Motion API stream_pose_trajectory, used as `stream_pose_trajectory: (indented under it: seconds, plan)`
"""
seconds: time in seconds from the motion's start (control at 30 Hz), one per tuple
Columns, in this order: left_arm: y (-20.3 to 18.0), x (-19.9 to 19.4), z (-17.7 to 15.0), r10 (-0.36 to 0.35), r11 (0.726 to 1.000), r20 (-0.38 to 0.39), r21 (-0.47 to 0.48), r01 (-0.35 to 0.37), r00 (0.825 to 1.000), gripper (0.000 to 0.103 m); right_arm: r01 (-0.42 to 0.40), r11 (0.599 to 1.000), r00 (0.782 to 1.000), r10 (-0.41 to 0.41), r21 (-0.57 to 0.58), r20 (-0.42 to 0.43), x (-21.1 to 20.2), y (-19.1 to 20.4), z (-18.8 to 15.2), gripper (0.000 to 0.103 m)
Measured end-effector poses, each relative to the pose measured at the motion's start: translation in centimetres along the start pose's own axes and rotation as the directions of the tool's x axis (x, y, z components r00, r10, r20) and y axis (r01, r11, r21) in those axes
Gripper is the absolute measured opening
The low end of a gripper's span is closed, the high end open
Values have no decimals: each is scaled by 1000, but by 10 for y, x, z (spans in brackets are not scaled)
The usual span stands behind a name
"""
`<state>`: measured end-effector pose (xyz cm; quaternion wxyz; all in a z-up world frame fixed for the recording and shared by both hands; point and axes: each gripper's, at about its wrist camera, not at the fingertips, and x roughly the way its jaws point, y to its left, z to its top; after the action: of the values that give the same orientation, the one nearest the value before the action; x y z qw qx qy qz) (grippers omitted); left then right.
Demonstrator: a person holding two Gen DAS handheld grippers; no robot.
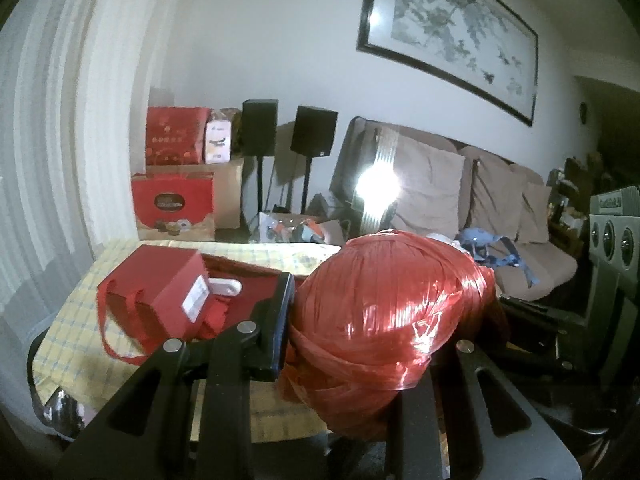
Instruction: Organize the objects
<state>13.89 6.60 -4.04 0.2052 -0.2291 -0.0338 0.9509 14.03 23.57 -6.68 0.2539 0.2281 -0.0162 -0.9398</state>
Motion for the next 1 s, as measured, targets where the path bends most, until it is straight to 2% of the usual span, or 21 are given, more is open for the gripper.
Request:
stream_pose_trajectory:
  seconds: [0.2,0.4,0.57,0.7,1.0]
  plan:
    - [-26,9,14,-45,998,17,47,44,999,23,46,999,998,-47,23,40,-16,-22,5,22]
    - [-34,12,20,-76,996,23,43,75,997,23,88,996,994,-89,29,58,-24,-28,12,22]
    - [-39,10,24,-65,996,25,63,63,998,23,84,996,994,-86,28,70,-27,-30,14,22]
    - [-39,14,24,-68,997,4,25,68,998,23,86,996,994,-87,34,58,-28,-33,13,22]
    - [-39,18,24,-56,998,-10,29,57,998,23,79,996,996,-80,29,36,-24,-39,12,22]
